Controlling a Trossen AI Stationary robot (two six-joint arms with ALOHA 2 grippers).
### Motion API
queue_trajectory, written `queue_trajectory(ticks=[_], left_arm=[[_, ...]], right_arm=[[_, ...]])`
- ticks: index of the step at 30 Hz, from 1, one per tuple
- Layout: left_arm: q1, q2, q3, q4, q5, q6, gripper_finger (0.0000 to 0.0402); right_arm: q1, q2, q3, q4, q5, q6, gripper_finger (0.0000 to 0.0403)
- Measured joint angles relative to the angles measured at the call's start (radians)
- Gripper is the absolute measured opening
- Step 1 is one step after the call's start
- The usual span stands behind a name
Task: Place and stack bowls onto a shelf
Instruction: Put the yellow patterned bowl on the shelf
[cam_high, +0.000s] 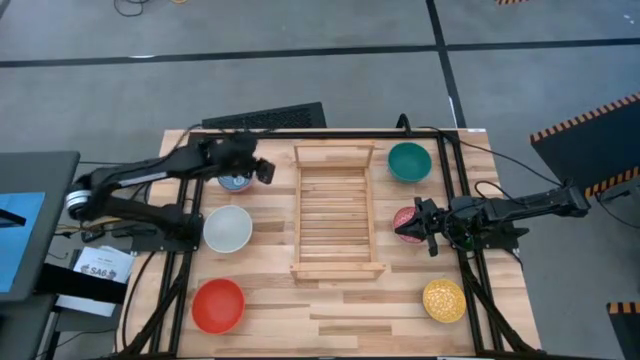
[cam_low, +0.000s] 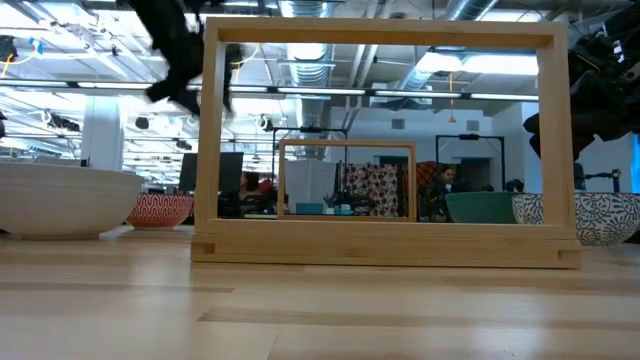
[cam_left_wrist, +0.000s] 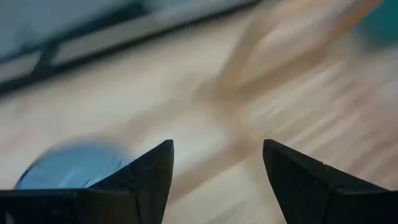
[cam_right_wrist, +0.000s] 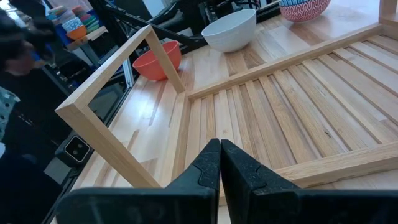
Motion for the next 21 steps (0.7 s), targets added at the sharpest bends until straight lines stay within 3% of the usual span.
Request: queue_trajectory(ticks=[4,8,12,17,19,21], left_arm=[[-0.080,-0.092,0.001,0.231,-0.008,0.052,0.0231],[-0.139,-0.139,0.001,0.327,-0.016,0.051,0.0231],[-0.185,-0.149,0.001,0.340,-0.056,0.046,0.0231],[-0.209,-0.140,0.000,0.338,-0.092,0.038,0.0231],[-0.209,-0.141,0.000,0.342,-0.087,0.044,0.0231],[-0.209,-0.141,0.000,0.342,-0.085,0.054,0.0231]], right_arm=[[0.000,0.000,0.000,0.000,0.000,-0.081,0.0040],[-0.001,0.001,0.000,0.074,0.001,-0.116,0.0040],[-0.001,-0.001,0.004,0.435,0.028,0.004,0.0040],[-0.001,-0.002,0.011,0.895,0.192,0.008,0.0040],[-0.001,-0.001,0.019,1.012,0.227,0.011,0.0040],[-0.001,0.015,0.064,1.005,0.232,0.038,0.0040]])
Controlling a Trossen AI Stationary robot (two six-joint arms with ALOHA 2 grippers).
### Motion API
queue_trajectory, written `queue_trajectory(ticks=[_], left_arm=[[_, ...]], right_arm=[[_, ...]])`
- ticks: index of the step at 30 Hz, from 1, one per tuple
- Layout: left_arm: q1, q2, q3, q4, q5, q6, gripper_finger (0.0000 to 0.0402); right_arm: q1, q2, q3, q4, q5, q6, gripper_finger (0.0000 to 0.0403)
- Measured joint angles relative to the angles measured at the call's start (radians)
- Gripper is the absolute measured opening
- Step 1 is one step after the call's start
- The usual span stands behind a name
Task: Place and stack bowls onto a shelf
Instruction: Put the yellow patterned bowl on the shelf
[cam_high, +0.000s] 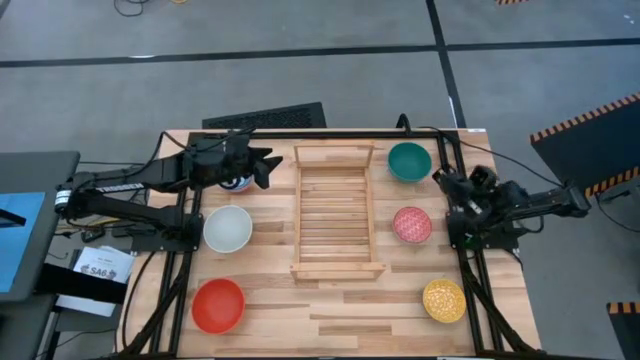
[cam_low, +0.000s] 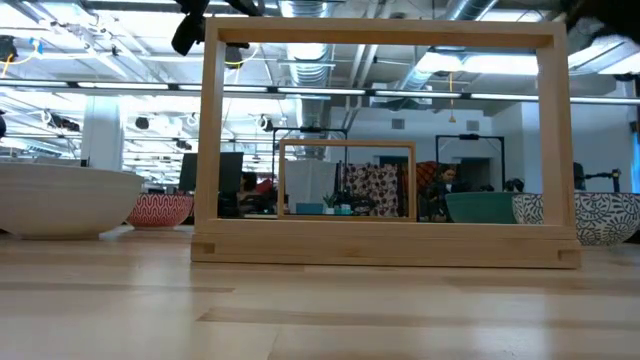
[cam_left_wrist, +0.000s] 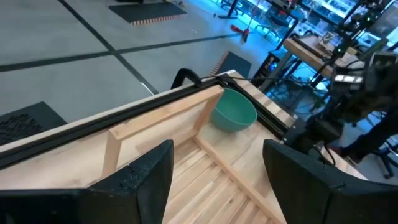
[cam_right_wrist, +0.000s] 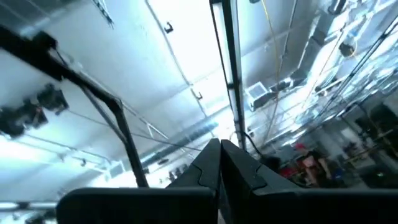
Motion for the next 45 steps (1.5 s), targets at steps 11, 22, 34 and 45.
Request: queue_trajectory(ticks=[11,22,34,45], left_arm=[[0.000,-0.008,0.000,-0.005,0.029,0.049,0.0231],[0.000,-0.008,0.000,-0.028,0.056,0.057,0.0231],[0.000,-0.008,0.000,-0.032,0.083,0.060,0.0231],[0.000,-0.008,0.000,-0.031,0.083,0.068,0.0231]], right_arm=[[0.001,0.177,0.600,-1.410,-0.025,0.333,0.0110],[0.228,0.336,0.685,-1.961,-0.364,0.998,0.0198],[0.559,0.618,0.685,-2.002,-0.366,1.184,0.0186],[0.711,0.926,0.685,-2.042,-0.366,1.177,0.0180]])
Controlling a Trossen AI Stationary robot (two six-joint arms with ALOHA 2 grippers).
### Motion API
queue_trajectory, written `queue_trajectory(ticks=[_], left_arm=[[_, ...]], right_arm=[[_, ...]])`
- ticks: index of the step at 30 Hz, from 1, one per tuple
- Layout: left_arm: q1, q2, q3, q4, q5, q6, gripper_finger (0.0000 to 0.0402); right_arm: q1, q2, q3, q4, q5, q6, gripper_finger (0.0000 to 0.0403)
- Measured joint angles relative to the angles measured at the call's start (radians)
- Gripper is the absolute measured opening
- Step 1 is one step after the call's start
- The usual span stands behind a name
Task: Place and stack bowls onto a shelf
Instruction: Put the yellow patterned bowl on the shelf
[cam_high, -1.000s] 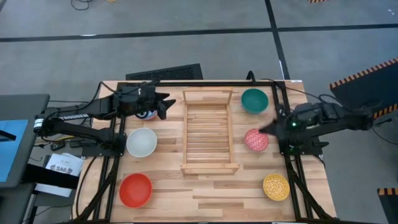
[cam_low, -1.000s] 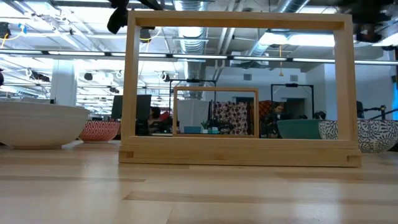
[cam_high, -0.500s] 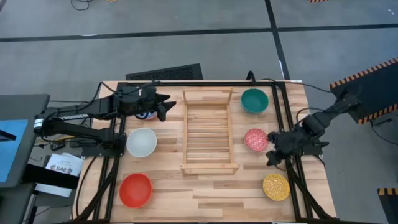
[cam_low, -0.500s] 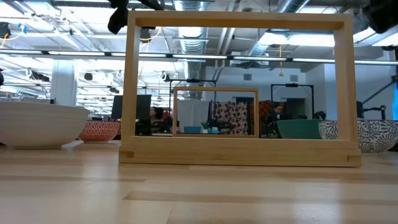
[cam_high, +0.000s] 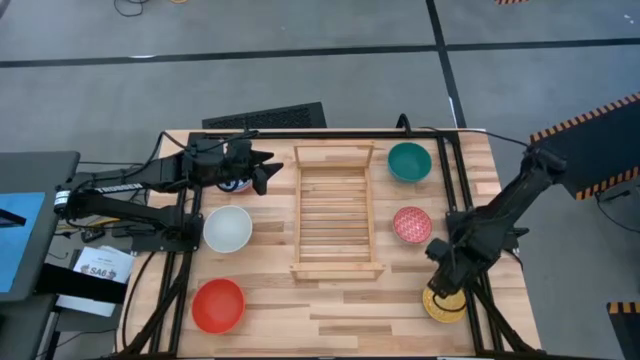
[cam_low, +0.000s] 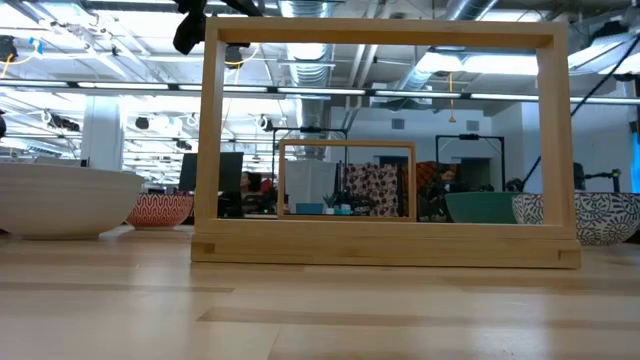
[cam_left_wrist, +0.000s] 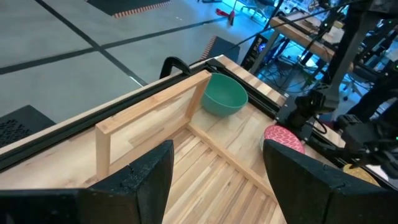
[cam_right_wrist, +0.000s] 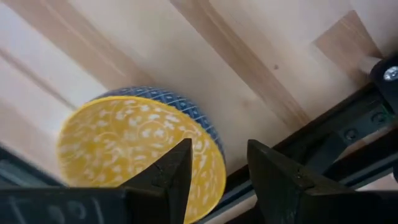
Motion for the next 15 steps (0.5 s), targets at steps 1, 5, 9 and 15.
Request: queue_trajectory(ticks=[1,5,9,15], left_arm=[[0.000,0.000,0.000,0.000,0.000,0.000,0.0231],[0.000,0.000,0.000,0.001,0.000,-0.001,0.0231],[0.000,0.000,0.000,0.001,0.000,-0.001,0.0231],[0.000,0.000,0.000,0.001,-0.001,-0.016,0.0231]], right_arm=[[-0.001,0.014,0.000,0.010,-0.001,-0.006,0.0180],[-0.002,0.046,0.000,0.068,-0.009,-0.046,0.0180],[-0.002,0.082,0.000,0.036,-0.021,-0.062,0.0180],[-0.002,0.139,0.000,0.045,-0.023,-0.083,0.0180]])
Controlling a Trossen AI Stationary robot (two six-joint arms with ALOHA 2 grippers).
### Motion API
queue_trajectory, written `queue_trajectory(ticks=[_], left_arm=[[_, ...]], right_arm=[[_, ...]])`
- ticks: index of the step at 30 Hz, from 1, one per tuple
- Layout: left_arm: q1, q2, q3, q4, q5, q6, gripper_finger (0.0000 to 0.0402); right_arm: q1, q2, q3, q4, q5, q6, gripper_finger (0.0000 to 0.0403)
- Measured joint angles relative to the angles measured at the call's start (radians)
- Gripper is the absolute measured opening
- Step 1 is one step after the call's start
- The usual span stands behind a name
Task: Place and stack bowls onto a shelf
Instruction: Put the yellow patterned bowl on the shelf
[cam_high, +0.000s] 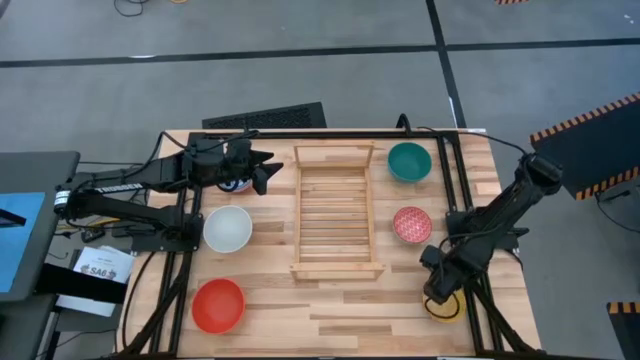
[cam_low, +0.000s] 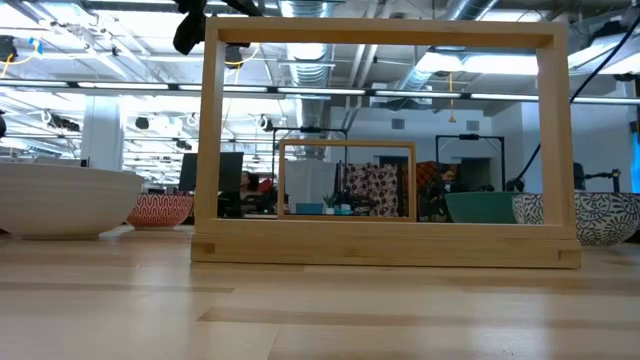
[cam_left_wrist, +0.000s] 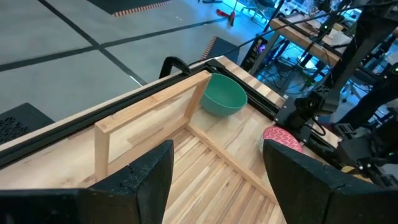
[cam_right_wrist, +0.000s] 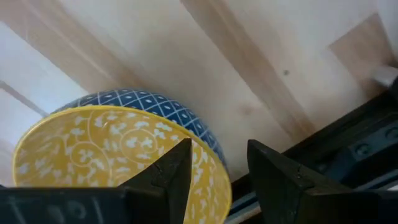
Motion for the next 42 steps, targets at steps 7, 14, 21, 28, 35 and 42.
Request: queue_trajectory(ticks=[7,14,21,28,35,42], left_arm=[[0.000,0.000,0.000,0.000,-0.001,-0.002,0.0231],[0.000,0.000,0.000,0.000,-0.001,-0.003,0.0231],[0.000,0.000,0.000,0.001,-0.002,-0.003,0.0231],[0.000,0.000,0.000,-0.003,-0.007,0.000,0.0231],[0.000,0.000,0.000,-0.003,-0.007,0.000,0.0231],[0.000,0.000,0.000,0.032,0.025,0.032,0.0231]], right_arm=[[0.000,0.102,0.000,0.056,-0.072,-0.057,0.0176],[0.000,0.129,0.000,0.089,-0.104,-0.067,0.0098],[-0.002,0.034,0.000,0.069,-0.134,-0.116,0.0037],[-0.030,-0.183,0.015,0.124,-0.154,-0.236,0.0037],[-0.217,-0.376,0.181,0.174,-0.130,-0.301,0.0037],[-0.522,-0.310,0.396,0.126,0.046,-0.544,0.0037]])
